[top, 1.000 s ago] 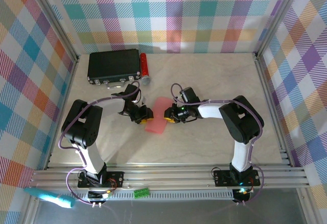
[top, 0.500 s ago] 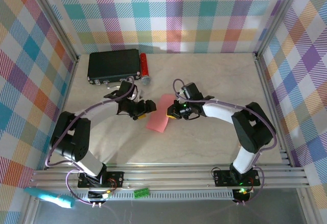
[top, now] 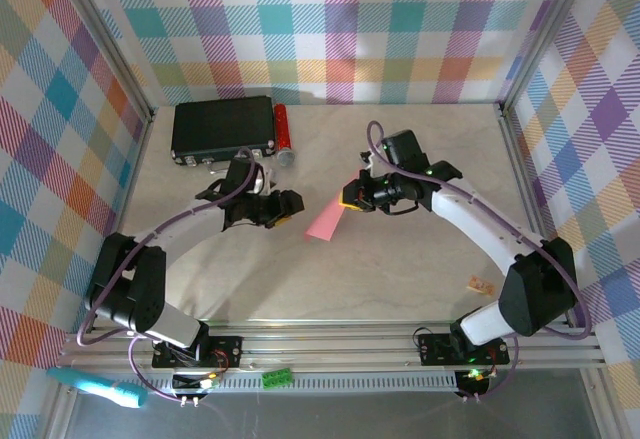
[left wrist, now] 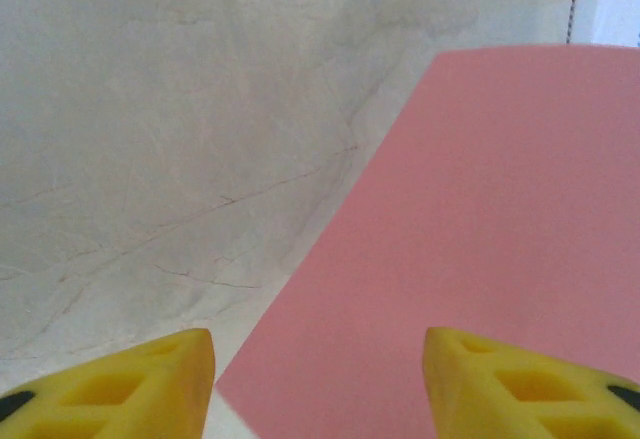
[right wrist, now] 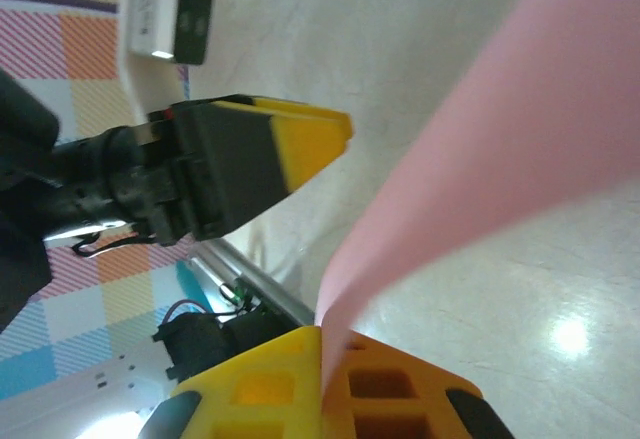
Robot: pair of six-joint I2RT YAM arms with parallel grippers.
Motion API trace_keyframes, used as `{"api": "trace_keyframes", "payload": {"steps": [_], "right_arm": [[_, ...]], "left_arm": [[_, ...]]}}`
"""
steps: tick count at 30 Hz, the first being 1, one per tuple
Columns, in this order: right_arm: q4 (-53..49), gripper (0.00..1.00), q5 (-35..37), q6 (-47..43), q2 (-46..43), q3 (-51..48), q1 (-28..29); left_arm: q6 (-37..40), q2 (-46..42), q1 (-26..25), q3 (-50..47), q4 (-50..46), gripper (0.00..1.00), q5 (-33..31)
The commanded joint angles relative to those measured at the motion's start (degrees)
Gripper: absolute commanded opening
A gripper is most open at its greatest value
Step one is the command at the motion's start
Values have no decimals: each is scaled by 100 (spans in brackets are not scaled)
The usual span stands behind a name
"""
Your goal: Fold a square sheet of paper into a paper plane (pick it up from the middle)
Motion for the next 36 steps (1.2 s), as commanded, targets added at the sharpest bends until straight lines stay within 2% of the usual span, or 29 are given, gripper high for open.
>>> {"api": "trace_keyframes", "payload": {"steps": [1,9,13,21,29,34,36], "right_arm": [[-22,0,-329,169,346,75,30],[1150,0,-764,611,1209,264,134],[1784,0,-942,848,1529,8,159],[2422,1,-1247,1049,1909,-105,159],[1293,1,-984,462,1031,64,93],[767,2,-987,391,476,54,-13],[735,2,-1071,473,411,100,-14]], "left_arm": [[-76,169,-191,-77,233,52,257],[-121,471,-337,-207,386,47,436],[-110,475,-261,-325,47,46,-143],[-224,366,16,-494,-4,46,-424],[189,-24,32,-79,-853,46,-905],[193,-178,53,82,-918,47,-997],[88,-32,51,92,-734,47,-830]]}}
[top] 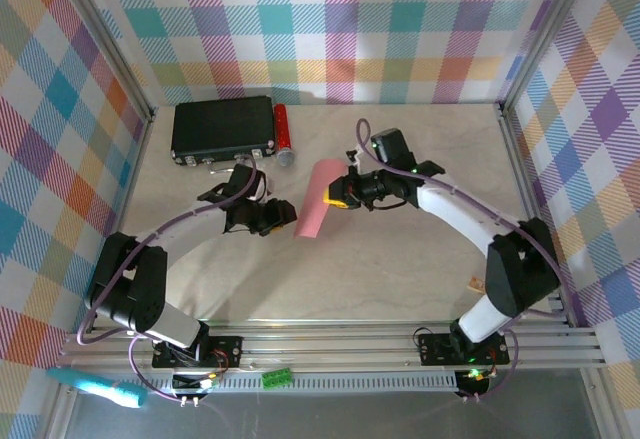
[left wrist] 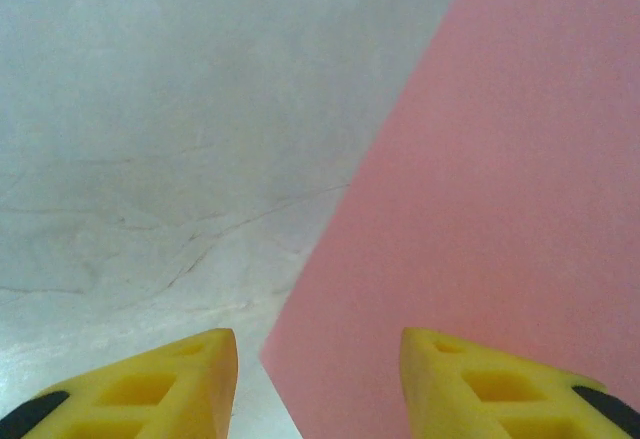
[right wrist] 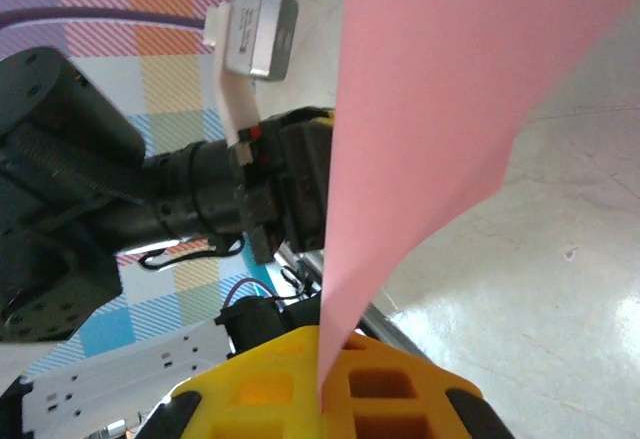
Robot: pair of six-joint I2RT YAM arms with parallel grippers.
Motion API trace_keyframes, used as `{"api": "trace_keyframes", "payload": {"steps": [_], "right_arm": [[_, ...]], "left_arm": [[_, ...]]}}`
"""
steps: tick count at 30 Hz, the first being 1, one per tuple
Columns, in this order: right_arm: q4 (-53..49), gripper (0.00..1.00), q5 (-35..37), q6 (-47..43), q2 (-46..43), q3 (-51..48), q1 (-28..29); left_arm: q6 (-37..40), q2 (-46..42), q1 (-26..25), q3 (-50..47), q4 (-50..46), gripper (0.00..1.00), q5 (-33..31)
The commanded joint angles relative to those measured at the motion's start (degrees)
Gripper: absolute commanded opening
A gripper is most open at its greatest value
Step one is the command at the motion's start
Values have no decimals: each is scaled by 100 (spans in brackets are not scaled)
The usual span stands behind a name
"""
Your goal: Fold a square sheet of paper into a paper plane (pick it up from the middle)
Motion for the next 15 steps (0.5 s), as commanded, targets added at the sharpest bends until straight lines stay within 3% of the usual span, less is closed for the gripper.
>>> {"api": "trace_keyframes", "payload": {"steps": [1,7,15], "right_arm": [[-329,2,-197,-12,-67,171,-39],[206,1,-521,423,329,154,-19],[1224,2,-745,755,888,-50,4]], "left_arm": [[-88,169,40,109,79,46,211],[-365,960,-188,168,783,40,1087],[-469,1345,-386,79,1153,39,1410]]}}
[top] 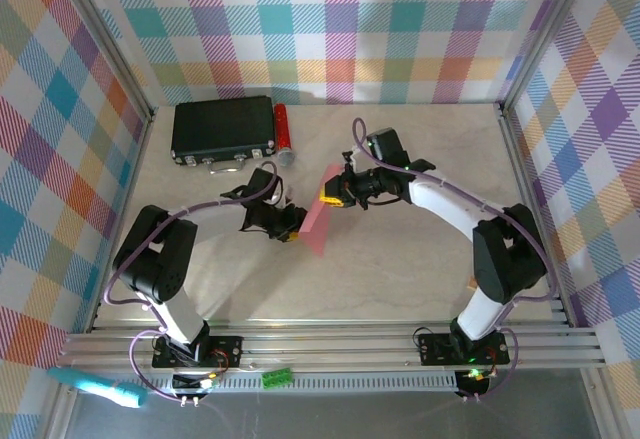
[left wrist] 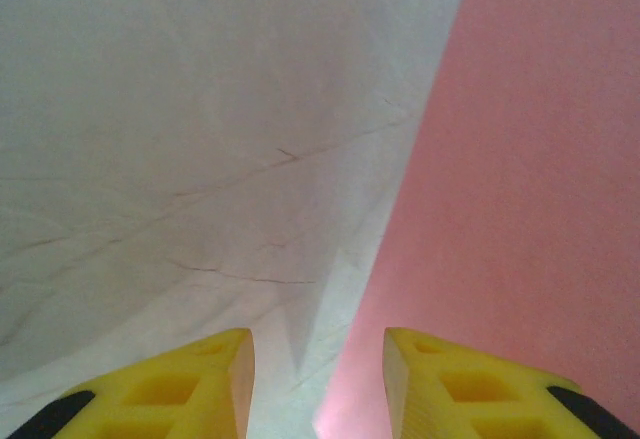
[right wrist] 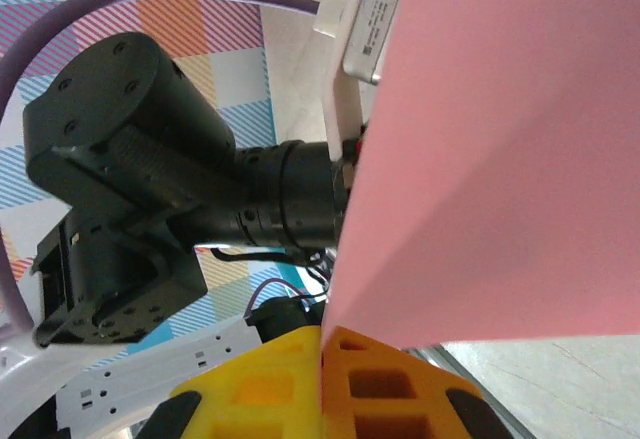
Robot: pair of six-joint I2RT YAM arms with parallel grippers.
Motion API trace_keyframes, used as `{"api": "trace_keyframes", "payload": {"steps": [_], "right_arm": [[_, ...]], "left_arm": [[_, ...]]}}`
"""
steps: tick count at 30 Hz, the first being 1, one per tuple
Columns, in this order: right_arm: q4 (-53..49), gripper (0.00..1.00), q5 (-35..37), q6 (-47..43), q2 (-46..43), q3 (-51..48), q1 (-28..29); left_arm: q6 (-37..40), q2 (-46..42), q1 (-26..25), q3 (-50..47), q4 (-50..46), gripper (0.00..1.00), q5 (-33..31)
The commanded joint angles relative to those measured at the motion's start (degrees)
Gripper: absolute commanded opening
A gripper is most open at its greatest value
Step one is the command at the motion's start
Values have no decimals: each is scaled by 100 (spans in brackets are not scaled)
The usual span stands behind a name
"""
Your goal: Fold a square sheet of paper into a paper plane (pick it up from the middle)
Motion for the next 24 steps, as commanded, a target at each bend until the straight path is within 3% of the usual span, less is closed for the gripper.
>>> {"api": "trace_keyframes", "payload": {"steps": [1,13,18,24], "right_arm": [[668,2,-291,219,225,-128,32],[832,2,-38,-168,653,-698,-2],[934,2,-40,-222,731,-858,-73],[906,2,-88,-345,718,-897,-130]], "left_arm": [[-101,174,-41,-4,234,39,340],[255,163,78,12,-565,39,-789],[271,-294,135,-68,-681,39,-1327],[-71,-849,135,-347,22,46,-884]]}}
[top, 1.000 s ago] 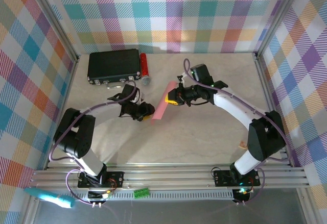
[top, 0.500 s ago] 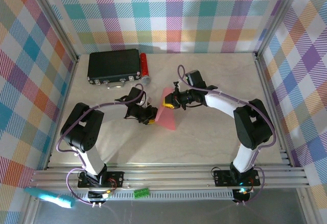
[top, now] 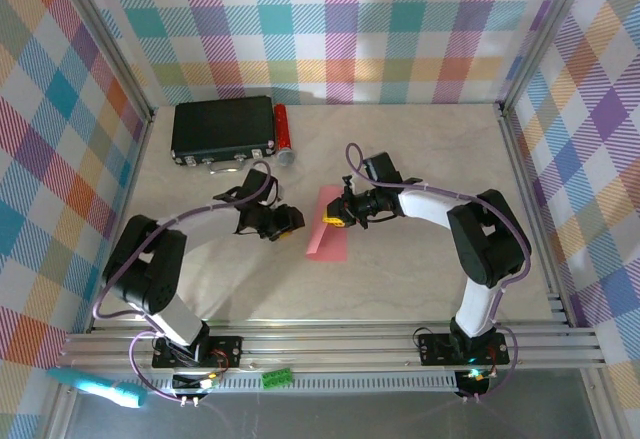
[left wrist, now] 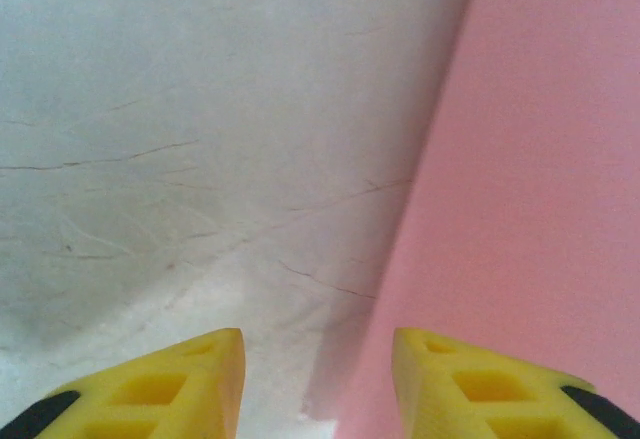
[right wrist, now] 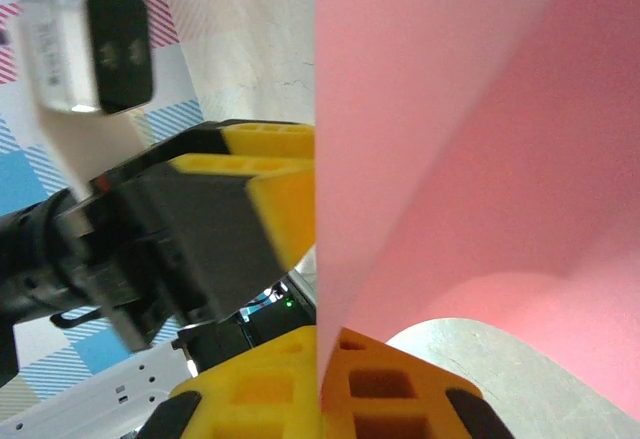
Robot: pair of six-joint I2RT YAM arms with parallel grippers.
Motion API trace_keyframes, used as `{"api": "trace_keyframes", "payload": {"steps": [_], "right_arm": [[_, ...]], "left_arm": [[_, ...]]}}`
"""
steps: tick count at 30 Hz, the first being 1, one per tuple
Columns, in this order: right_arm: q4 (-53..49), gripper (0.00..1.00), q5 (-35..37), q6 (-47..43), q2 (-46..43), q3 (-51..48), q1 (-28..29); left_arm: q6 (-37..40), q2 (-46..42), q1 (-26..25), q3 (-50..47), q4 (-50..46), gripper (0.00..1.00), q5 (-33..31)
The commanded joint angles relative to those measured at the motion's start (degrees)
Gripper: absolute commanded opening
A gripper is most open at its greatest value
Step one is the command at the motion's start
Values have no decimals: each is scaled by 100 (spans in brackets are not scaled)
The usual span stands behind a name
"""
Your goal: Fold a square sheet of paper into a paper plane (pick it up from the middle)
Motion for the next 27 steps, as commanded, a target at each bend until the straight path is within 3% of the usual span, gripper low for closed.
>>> {"api": "trace_keyframes", "payload": {"steps": [1,6,13,22,27], "right_arm": [[95,3,-87,-254,47,-58,-73],[13,2,-46,-436,135,-214,-190],[-11,2,34,-584,289,-370,-322],[-118,2,117,-746,489,-384,-407],[-135,2,125,-767,524,-358,-447]], "left_arm": [[-251,-246,47,-206,585,48,335],[-477,16,-9,-273,1200,60,904],[-239,501,-261,30,1046,70,1056],[256,1058,-540,682,299,72,905],[501,1272,-594,986,-221,66,531]]}}
